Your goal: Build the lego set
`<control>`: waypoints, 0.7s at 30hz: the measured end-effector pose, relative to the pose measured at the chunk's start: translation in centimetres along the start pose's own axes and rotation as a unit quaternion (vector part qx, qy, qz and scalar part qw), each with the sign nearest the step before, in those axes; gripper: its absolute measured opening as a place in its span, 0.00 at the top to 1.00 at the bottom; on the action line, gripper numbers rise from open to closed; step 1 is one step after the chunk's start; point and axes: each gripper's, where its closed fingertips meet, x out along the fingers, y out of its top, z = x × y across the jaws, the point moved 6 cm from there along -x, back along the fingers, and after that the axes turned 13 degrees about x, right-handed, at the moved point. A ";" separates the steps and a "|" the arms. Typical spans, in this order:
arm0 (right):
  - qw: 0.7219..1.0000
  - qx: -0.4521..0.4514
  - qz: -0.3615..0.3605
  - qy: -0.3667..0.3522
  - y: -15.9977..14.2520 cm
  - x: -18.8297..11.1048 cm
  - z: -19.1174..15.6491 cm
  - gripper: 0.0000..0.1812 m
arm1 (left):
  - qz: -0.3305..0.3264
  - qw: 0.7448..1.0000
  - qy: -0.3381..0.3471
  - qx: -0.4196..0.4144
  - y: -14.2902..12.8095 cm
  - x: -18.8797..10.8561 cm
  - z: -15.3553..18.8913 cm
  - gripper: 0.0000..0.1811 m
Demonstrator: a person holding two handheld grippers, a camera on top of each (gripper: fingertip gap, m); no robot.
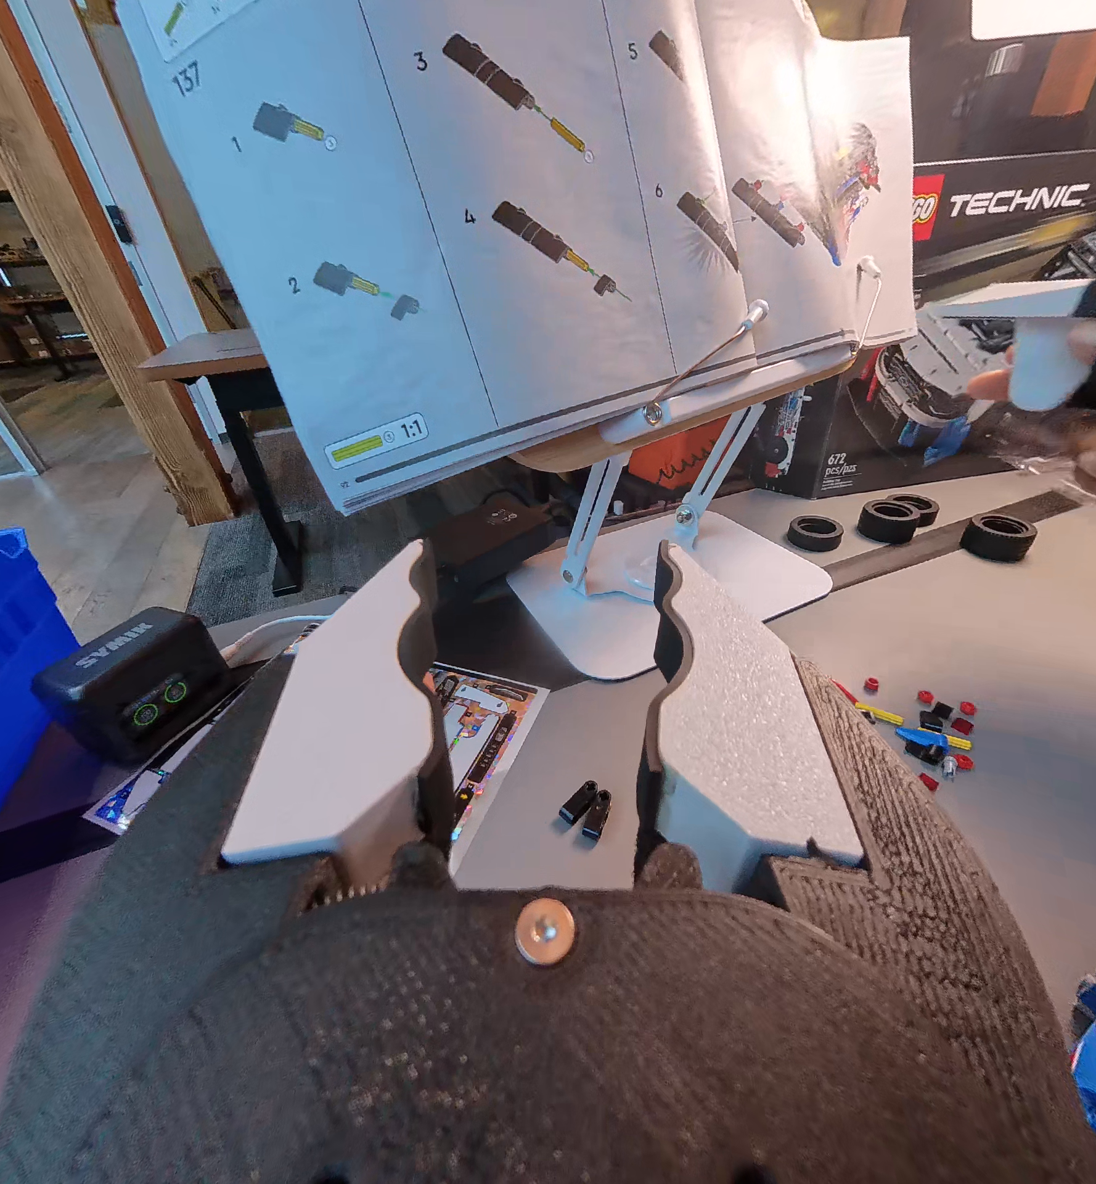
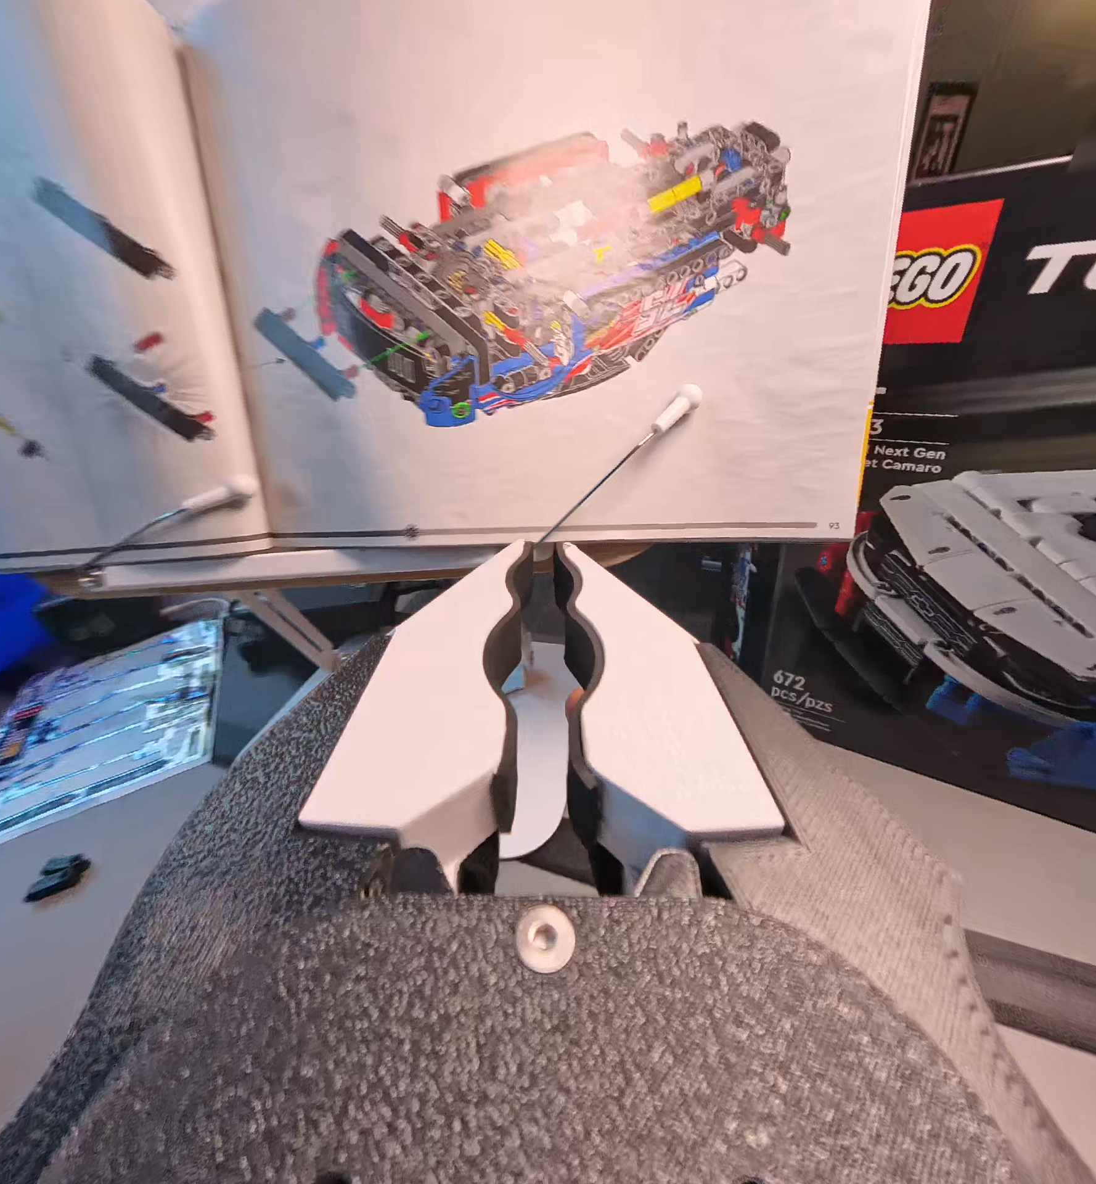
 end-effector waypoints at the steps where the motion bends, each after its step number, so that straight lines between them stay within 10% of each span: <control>1: 1.000 0.002 0.009 0.021 0.1 -1.6 -0.7 0.98 | 0.002 1.000 0.003 -0.003 0.1 -0.1 -0.2 0.63; 12: 0.989 0.047 -0.006 0.142 -5.5 -21.8 -5.4 0.98 | 0.031 0.998 0.045 -0.018 1.1 -1.0 -1.8 0.77; 21: 0.990 0.011 0.022 0.140 -5.2 -22.6 -4.7 0.99 | 0.053 0.993 0.102 -0.028 4.1 -1.3 -4.9 1.00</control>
